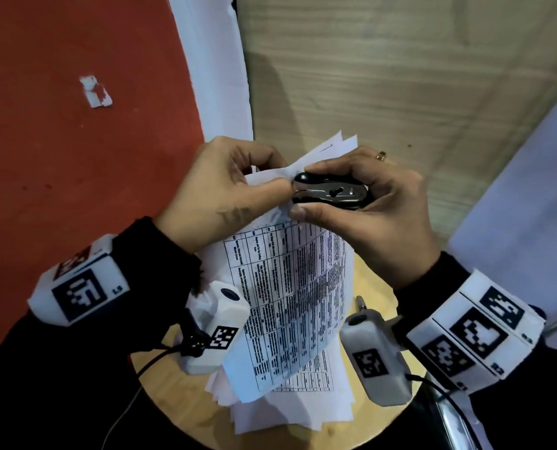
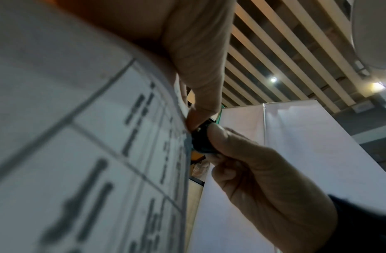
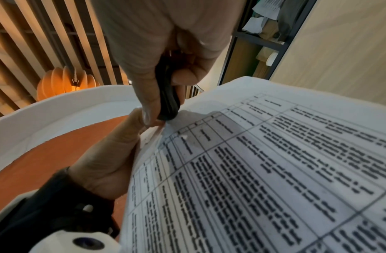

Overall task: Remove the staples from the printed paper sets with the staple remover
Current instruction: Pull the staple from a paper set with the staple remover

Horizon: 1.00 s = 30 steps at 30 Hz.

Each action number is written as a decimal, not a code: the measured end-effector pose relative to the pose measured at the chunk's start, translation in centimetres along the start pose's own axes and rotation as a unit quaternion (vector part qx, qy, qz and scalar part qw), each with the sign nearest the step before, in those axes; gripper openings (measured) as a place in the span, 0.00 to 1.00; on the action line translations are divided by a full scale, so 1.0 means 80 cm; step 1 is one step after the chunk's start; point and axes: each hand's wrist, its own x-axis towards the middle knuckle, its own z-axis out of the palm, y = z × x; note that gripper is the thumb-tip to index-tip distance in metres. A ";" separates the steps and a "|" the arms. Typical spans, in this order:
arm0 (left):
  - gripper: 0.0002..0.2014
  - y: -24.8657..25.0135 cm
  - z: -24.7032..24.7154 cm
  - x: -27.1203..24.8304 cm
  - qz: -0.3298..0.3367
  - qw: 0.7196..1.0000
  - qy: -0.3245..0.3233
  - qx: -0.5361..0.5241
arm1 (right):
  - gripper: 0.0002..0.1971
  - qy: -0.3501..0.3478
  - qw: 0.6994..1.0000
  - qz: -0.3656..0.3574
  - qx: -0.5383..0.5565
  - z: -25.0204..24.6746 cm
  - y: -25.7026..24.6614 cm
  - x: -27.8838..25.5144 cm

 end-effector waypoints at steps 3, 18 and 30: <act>0.15 0.001 -0.001 0.000 0.018 0.998 0.021 0.049 | 0.18 0.018 0.999 0.024 0.009 0.003 -0.002 -0.002; 0.17 -0.036 -0.029 0.009 0.039 0.973 0.052 0.223 | 0.23 -0.033 0.978 0.142 -0.150 -0.008 0.044 -0.033; 0.09 -0.049 -0.069 0.025 0.080 0.980 -0.113 0.141 | 0.33 -0.151 0.859 0.360 0.330 -0.006 0.125 -0.019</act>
